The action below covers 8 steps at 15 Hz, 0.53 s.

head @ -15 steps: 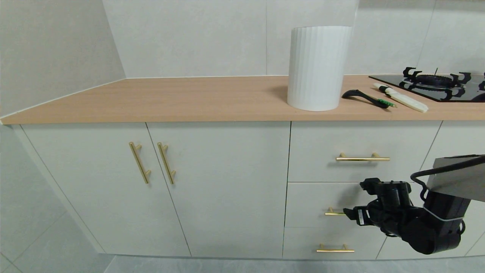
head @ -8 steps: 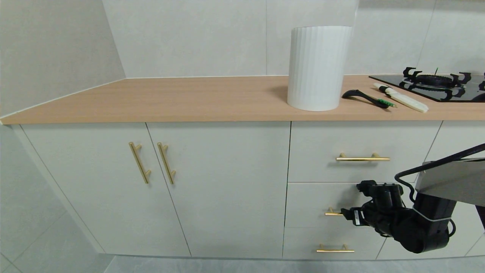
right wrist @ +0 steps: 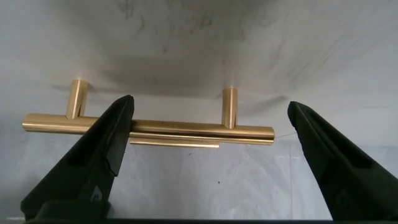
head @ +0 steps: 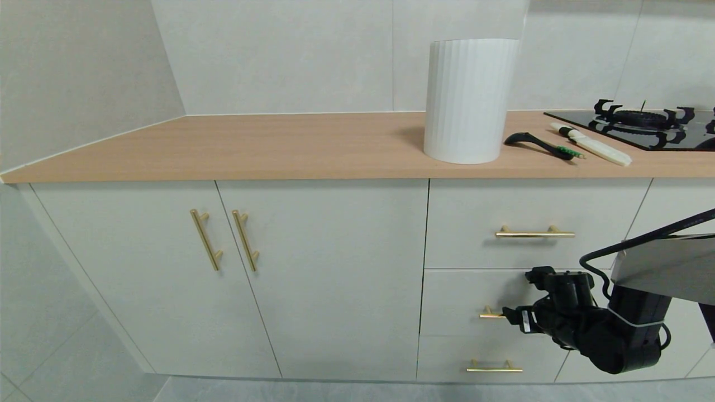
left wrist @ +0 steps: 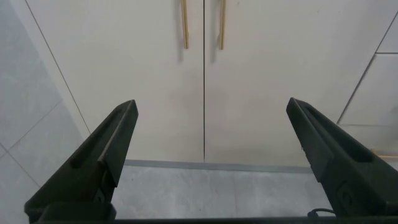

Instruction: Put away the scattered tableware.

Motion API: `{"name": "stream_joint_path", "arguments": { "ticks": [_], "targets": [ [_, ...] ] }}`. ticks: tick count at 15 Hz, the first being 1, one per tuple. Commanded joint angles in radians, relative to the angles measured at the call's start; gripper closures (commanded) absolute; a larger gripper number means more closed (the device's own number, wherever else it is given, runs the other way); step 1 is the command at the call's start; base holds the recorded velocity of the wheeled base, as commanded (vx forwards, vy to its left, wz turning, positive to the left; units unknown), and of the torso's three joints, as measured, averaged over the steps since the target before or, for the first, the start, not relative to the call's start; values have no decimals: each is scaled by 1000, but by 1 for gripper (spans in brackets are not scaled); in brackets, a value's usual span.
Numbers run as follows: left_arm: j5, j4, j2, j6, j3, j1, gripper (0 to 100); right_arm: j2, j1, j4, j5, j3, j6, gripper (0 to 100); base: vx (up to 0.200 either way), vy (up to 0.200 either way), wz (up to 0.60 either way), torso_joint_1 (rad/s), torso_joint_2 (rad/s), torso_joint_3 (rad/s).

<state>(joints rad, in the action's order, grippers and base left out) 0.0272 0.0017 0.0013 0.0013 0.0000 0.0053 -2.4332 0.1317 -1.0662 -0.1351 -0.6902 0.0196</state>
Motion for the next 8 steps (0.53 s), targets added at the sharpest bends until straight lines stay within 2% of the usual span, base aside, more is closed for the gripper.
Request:
{"name": "stream_joint_path", "arguments": {
  "ticks": [1, 6, 7, 8],
  "targets": [
    [0, 0, 0, 0, 0, 1, 0, 3, 0, 5, 0, 9, -1, 0, 0, 0, 0, 0, 0, 0],
    [0, 0, 0, 0, 0, 1, 0, 66, 9, 15, 2, 67, -6, 0, 0, 0, 0, 0, 0, 0],
    [0, 0, 0, 0, 0, 1, 0, 126, 17, 66, 11, 93, -10, 0, 0, 0, 0, 0, 0, 0],
    [0, 0, 0, 0, 0, -1, 0, 210, 28, 187, 25, 110, -24, 0, 0, 0, 0, 0, 0, 0]
  ]
}}
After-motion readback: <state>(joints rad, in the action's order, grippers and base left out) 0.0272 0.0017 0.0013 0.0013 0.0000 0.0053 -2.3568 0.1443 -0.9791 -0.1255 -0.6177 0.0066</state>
